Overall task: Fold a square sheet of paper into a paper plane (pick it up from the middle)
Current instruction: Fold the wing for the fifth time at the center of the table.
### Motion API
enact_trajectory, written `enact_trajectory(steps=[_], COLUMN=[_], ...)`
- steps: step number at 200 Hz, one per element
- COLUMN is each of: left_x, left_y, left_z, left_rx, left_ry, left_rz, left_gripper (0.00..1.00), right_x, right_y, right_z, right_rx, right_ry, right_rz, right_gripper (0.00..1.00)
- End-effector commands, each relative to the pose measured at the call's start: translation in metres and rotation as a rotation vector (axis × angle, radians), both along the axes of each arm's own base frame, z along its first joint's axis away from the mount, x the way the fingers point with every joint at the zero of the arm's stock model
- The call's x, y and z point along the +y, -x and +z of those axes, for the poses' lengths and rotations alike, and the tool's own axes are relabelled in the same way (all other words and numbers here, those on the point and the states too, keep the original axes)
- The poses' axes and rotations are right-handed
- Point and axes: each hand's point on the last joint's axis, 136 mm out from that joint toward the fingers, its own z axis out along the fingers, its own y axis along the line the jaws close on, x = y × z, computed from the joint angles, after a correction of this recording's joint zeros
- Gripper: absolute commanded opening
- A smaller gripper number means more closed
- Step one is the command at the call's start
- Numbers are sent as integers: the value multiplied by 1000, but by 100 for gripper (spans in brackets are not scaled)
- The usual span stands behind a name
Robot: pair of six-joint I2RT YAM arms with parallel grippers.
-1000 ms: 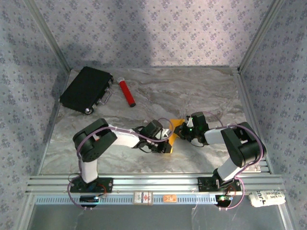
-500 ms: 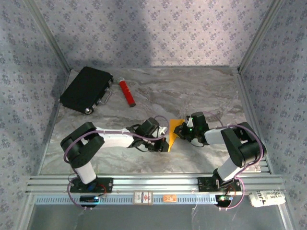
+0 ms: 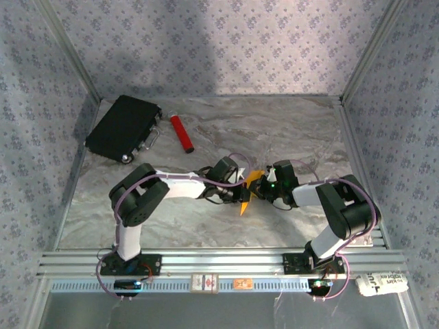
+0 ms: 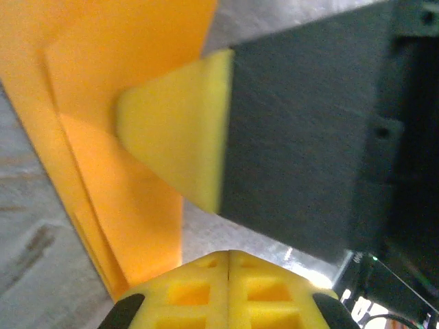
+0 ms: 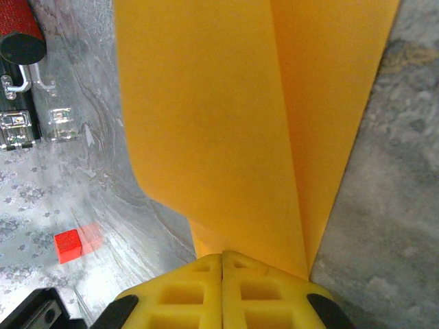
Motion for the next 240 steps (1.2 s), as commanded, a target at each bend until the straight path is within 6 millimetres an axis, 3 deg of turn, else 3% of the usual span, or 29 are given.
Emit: enact_trajectory(steps=[1,69,120,191,213,240], left_x=[1,28,48,49,44,34], left_y=[-3,33,50,62,55,33], left_z=[-10,-50,-54,-34,-16,12], left_rx=[0,40,21,-7,-51,-106], left_ry=[-48,-218,-291,-245,-202,-107], left_rz=[12,-61,-90,-157,-132,-38], left_gripper=[2,2,2,4,4,3], right_x=[-27,-30,-31,-30,-29,-28], right_y=[36,38,38,38,38,38], right_z=[-48,-51,-50,-48,-47,-47], right_rx=[181,186,186,183,181,181], right_ry=[147,153,150,150,147,145], right_rz=[-50,-56,-58,-54,-52,-55], right_gripper=[7,7,7,7,7,7])
